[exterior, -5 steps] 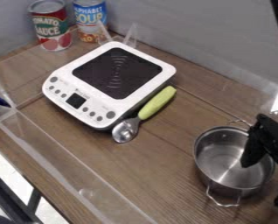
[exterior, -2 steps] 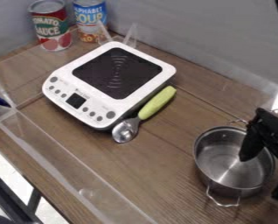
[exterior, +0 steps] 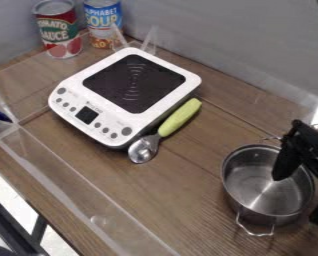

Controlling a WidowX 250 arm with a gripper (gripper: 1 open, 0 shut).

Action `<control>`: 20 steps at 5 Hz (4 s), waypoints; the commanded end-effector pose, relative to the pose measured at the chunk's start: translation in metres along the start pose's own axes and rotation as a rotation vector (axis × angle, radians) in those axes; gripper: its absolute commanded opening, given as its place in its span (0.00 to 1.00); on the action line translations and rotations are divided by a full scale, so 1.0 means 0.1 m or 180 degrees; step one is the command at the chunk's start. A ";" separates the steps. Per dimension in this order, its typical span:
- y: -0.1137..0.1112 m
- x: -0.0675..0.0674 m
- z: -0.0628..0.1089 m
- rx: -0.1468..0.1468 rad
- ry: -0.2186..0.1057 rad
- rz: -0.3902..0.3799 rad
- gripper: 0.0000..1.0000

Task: Put silver pot on the white and black stove top

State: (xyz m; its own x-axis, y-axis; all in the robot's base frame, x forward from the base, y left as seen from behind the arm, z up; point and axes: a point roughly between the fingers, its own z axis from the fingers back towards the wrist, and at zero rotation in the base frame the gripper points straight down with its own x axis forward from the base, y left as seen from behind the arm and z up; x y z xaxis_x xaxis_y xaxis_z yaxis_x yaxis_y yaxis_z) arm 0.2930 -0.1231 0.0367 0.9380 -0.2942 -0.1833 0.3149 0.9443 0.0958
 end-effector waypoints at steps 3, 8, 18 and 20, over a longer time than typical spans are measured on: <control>0.15 0.06 0.15 0.0016 -0.0001 0.0115 1.00; 0.34 0.03 0.12 0.0108 0.0265 0.0253 1.00; 0.83 -0.15 0.03 0.0286 0.0739 0.0526 1.00; 0.89 -0.17 0.03 0.0319 0.0812 0.0548 1.00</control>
State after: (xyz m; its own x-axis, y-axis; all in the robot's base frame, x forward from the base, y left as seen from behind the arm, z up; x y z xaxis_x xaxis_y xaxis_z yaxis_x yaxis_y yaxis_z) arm 0.2969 -0.0410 0.0383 0.8933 -0.0827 -0.4418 0.1996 0.9537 0.2252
